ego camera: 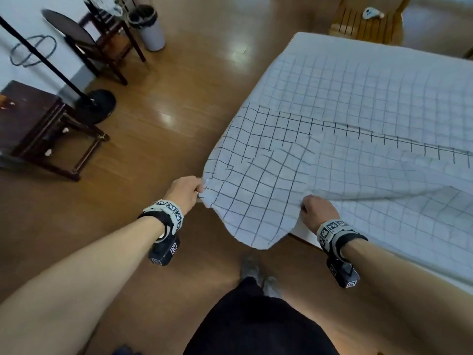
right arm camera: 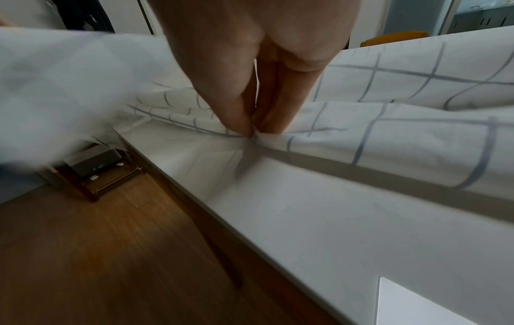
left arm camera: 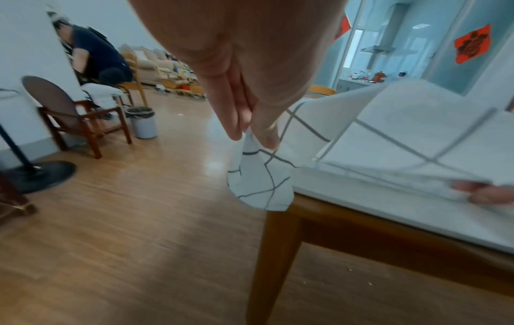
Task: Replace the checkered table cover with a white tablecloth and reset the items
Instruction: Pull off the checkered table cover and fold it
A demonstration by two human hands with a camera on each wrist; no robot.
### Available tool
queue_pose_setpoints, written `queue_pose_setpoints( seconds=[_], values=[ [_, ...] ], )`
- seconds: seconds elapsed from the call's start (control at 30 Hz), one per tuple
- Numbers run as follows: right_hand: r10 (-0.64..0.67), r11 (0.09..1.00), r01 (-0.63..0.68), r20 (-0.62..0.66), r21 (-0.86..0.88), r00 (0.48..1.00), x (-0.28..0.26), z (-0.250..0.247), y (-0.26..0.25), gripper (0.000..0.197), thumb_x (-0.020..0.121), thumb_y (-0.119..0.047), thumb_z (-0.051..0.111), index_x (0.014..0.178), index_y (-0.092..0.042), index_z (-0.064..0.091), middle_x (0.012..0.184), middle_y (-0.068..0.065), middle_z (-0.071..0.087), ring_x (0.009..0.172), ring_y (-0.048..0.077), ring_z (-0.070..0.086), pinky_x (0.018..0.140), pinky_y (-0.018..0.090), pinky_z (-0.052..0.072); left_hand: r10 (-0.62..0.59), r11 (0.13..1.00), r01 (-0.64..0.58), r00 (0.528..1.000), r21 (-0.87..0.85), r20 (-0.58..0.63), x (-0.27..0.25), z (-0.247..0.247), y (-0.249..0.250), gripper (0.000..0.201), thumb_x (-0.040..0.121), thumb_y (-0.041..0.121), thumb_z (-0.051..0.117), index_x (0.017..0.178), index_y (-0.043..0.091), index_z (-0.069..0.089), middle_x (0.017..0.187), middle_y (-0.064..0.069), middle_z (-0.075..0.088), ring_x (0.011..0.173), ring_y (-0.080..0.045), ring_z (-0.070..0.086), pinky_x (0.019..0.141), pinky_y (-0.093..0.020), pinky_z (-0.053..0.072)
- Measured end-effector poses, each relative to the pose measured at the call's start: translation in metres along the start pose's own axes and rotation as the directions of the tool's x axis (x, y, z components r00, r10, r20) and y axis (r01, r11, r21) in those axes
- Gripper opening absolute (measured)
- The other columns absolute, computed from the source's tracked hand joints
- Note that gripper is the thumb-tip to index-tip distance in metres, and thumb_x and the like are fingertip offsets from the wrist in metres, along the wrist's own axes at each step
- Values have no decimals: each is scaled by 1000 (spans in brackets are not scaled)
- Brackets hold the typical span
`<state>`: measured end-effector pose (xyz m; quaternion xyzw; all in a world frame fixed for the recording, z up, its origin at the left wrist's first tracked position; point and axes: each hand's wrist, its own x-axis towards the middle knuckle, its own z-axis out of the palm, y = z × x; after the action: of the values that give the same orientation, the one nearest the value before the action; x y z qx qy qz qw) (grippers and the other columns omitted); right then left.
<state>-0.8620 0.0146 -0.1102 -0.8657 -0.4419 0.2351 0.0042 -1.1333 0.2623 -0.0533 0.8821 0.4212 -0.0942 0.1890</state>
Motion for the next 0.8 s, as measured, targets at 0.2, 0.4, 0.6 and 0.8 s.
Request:
queue_pose_setpoints(
  seconds=[0.2, 0.4, 0.6, 0.8],
  values=[
    [41, 998, -42, 26, 39, 999, -6, -9, 5, 15, 93, -21, 54, 99, -20, 68, 106, 4, 67, 94, 27, 63, 79, 35, 53, -29, 999, 31, 996, 20, -80, 17, -61, -9, 32, 84, -2, 50, 71, 26, 61, 83, 5, 62, 77, -23, 58, 69, -40, 53],
    [171, 973, -174, 34, 152, 985, -2, -11, -18, 14, 88, -28, 55, 96, -28, 66, 101, -2, 66, 87, 19, 62, 77, 36, 55, 70, 993, -79, 993, -87, -97, 67, -76, -6, 31, 89, 1, 54, 73, 26, 62, 86, 6, 60, 82, -21, 57, 73, -37, 51],
    [221, 869, -177, -41, 462, 974, -8, -15, -69, 65, 76, -48, 78, 131, -30, 49, 114, -12, 55, 94, 7, 57, 79, 25, 49, 201, 920, -224, 974, -322, -105, 129, -86, -8, 21, 88, -2, 59, 81, 14, 69, 93, 1, 62, 86, -19, 57, 72, -29, 45],
    [226, 883, -180, -59, 433, 972, -18, -13, -140, 106, 64, -58, 85, 149, -32, 26, 142, -10, 37, 99, 12, 60, 87, 41, 55, 303, 858, -268, 953, -438, 9, 157, -80, -16, 14, 87, 10, 68, 79, 21, 69, 83, 4, 66, 83, -19, 63, 73, -30, 53]
  ],
)
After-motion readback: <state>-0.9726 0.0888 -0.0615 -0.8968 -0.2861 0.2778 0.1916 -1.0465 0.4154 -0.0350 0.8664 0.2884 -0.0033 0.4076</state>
